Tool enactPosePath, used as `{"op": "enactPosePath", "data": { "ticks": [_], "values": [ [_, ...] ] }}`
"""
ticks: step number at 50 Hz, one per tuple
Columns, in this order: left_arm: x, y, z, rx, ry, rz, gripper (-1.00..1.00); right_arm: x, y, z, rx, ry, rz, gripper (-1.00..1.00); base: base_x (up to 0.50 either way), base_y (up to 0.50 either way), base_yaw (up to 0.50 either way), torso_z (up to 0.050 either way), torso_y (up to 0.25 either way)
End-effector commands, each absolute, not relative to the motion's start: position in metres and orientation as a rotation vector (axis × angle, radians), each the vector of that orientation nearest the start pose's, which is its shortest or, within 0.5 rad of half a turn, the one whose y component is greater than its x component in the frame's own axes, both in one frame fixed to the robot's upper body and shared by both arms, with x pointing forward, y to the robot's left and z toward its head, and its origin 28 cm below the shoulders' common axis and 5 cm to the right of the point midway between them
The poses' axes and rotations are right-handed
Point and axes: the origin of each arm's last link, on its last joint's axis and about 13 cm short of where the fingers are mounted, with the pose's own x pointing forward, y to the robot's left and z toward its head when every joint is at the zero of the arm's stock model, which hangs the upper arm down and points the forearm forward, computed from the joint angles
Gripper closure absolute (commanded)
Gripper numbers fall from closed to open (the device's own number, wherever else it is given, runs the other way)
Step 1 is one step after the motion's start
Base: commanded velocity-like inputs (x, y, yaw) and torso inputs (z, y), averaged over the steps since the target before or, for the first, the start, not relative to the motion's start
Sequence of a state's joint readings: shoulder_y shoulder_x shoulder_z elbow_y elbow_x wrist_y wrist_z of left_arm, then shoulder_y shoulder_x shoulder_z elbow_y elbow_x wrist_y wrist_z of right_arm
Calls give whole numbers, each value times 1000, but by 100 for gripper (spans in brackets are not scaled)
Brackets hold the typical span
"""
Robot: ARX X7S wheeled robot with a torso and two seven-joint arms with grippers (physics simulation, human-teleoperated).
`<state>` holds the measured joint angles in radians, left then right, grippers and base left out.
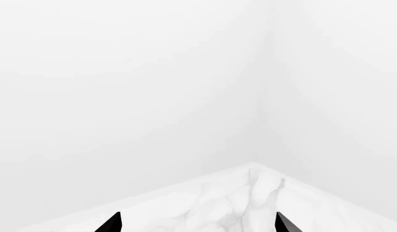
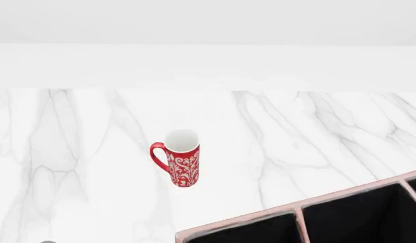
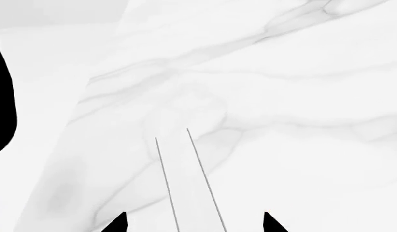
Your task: Pick up the book and place it in the right compartment of the caddy.
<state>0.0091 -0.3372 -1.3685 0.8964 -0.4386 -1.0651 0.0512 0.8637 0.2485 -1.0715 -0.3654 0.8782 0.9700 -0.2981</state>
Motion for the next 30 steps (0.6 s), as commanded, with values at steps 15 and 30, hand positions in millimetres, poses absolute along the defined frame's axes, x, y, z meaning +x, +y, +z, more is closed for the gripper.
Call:
{"op": "enactPosePath", "data": {
  "ticks": [15,30],
  "values": [
    [55,398,177,3,-170,940,-100,236,26,122,-320,495,1579,-100,0,0,0,0,0],
    [56,397,176,0,-169,935,-100,235,29,105,-324,576,1592,-100,0,0,0,0,0]
  ]
}}
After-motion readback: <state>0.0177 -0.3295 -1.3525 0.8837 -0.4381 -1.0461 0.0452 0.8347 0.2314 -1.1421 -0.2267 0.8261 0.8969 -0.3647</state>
